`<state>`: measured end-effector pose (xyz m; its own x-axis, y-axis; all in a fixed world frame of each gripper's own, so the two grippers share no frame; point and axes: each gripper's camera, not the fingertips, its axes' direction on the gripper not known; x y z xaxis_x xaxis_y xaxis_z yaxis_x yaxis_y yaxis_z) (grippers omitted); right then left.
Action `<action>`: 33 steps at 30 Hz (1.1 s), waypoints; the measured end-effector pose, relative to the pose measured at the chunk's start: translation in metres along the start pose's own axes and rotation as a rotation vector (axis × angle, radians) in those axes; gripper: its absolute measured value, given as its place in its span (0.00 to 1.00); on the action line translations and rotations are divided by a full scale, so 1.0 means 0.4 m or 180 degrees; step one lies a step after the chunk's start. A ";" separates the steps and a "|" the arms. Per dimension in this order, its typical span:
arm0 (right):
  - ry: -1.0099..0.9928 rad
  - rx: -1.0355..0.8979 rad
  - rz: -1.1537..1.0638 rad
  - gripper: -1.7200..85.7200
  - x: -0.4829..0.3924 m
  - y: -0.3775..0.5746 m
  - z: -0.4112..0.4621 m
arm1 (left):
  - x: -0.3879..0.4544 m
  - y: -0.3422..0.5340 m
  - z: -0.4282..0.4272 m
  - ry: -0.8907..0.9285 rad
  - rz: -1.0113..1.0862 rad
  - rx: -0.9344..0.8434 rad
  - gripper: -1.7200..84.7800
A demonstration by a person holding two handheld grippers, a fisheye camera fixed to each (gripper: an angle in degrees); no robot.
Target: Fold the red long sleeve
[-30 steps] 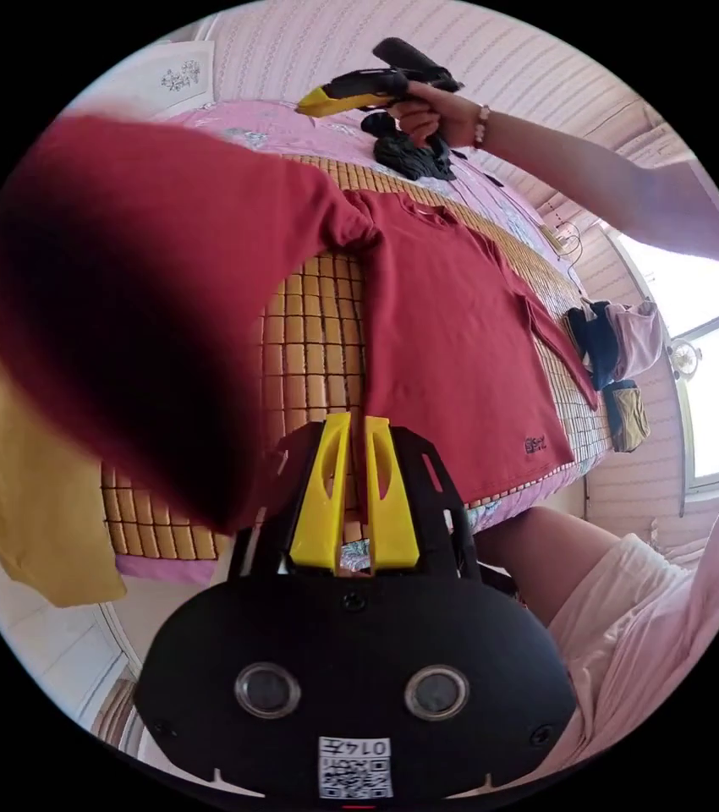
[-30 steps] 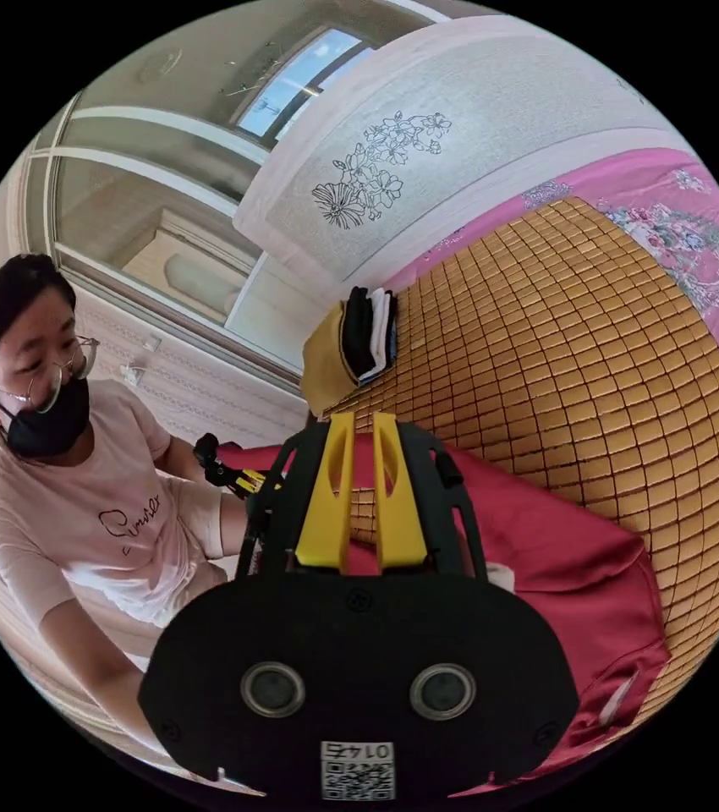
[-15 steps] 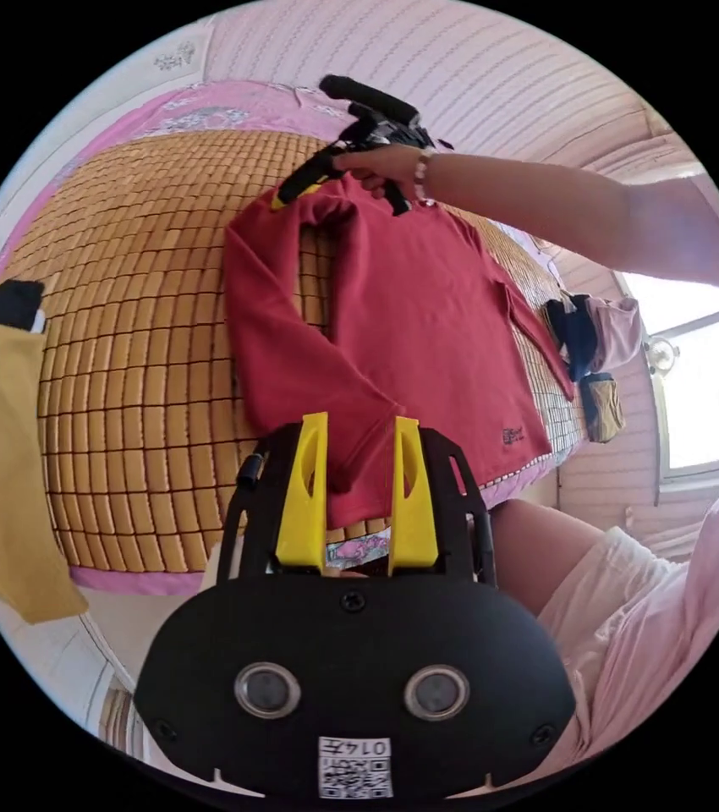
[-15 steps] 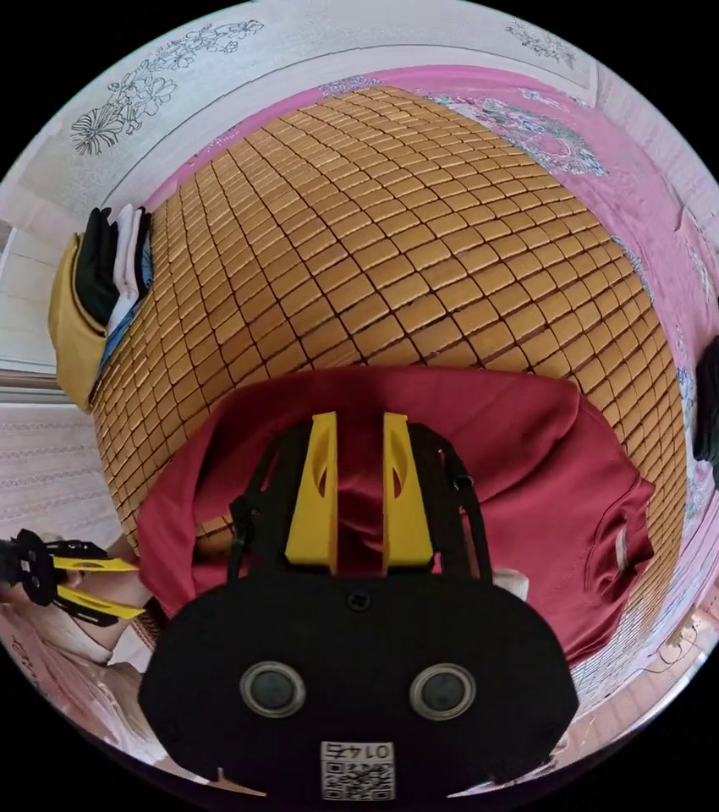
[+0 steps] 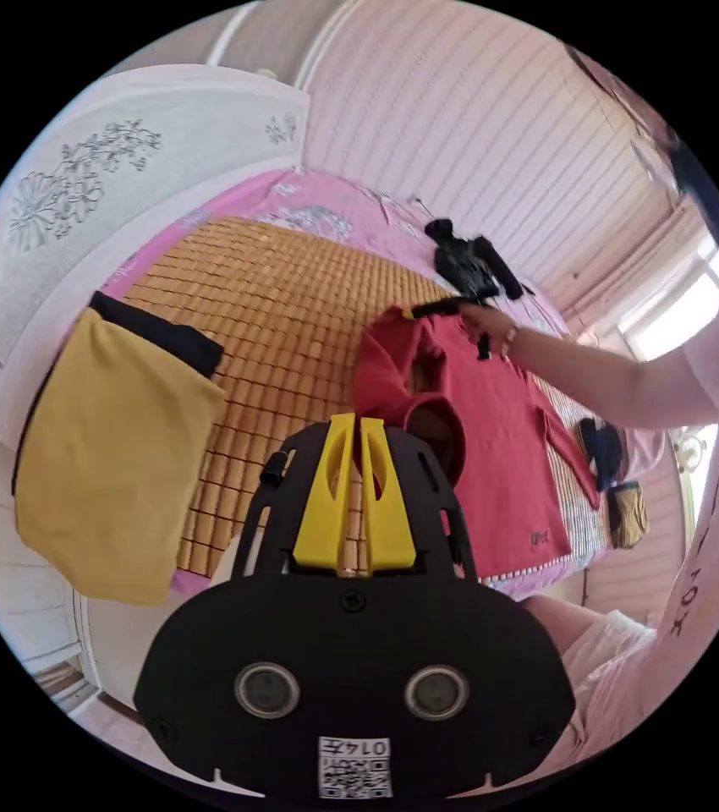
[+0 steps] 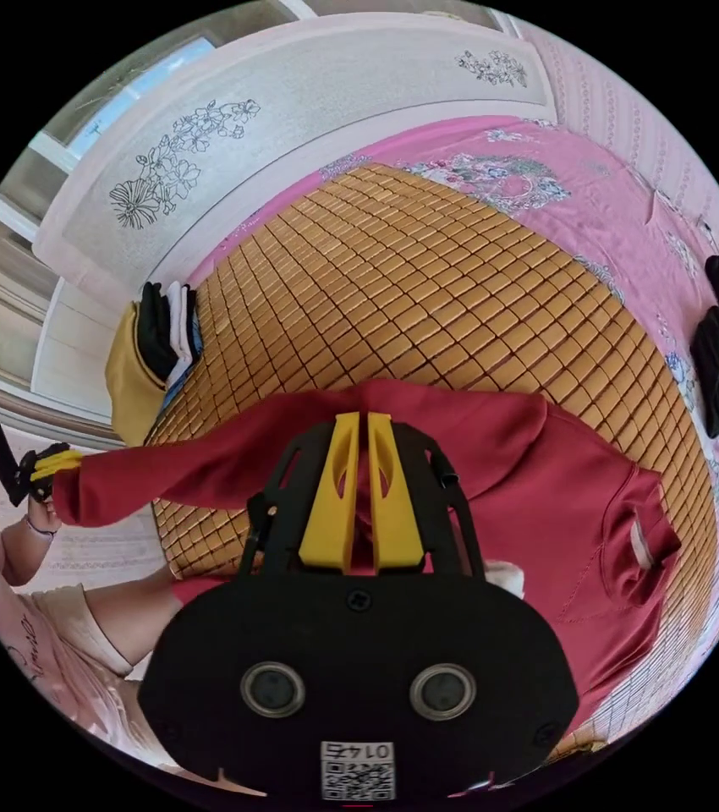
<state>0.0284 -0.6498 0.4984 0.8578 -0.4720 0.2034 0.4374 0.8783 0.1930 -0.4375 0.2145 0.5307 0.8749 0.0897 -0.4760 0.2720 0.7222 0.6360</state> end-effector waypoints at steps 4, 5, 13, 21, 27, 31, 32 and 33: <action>-0.0472 0.0314 0.0480 0.02 0.056 0.016 -0.011 | -0.184 -0.076 -0.140 -0.0770 -0.0707 0.0774 0.06; -0.0581 0.0384 0.0489 0.02 0.059 0.032 -0.015 | -0.192 -0.080 -0.152 -0.0833 -0.0700 0.0839 0.06; -0.0310 0.0099 0.0619 0.03 -0.018 0.339 -0.007 | -0.098 0.009 0.033 -0.0192 -0.0542 -0.0306 0.08; 0.0409 -0.0983 0.1694 0.07 -0.158 0.820 0.032 | 0.095 0.146 0.284 0.0290 0.0119 -0.1780 0.11; 0.0775 -0.1307 0.2114 0.03 -0.223 0.962 0.070 | 0.116 0.186 0.328 0.0141 0.0555 -0.2068 0.08; 0.1039 -0.1423 0.1960 0.02 -0.266 0.959 0.114 | 0.098 0.177 0.333 0.0183 0.0412 -0.2118 0.08; 0.1104 -0.1441 0.1923 0.02 -0.277 0.962 0.118 | 0.094 0.174 0.333 0.0200 0.0371 -0.2126 0.08; 0.1114 -0.1484 0.1859 0.01 -0.285 0.967 0.118 | 0.083 0.169 0.329 0.0282 0.0262 -0.2096 0.08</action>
<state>0.0872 -0.2599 0.5952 0.9825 0.0541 -0.1781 -0.1042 0.9529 -0.2850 -0.3374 0.1759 0.6377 0.8385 0.1981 -0.5076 -0.1203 0.9759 0.1821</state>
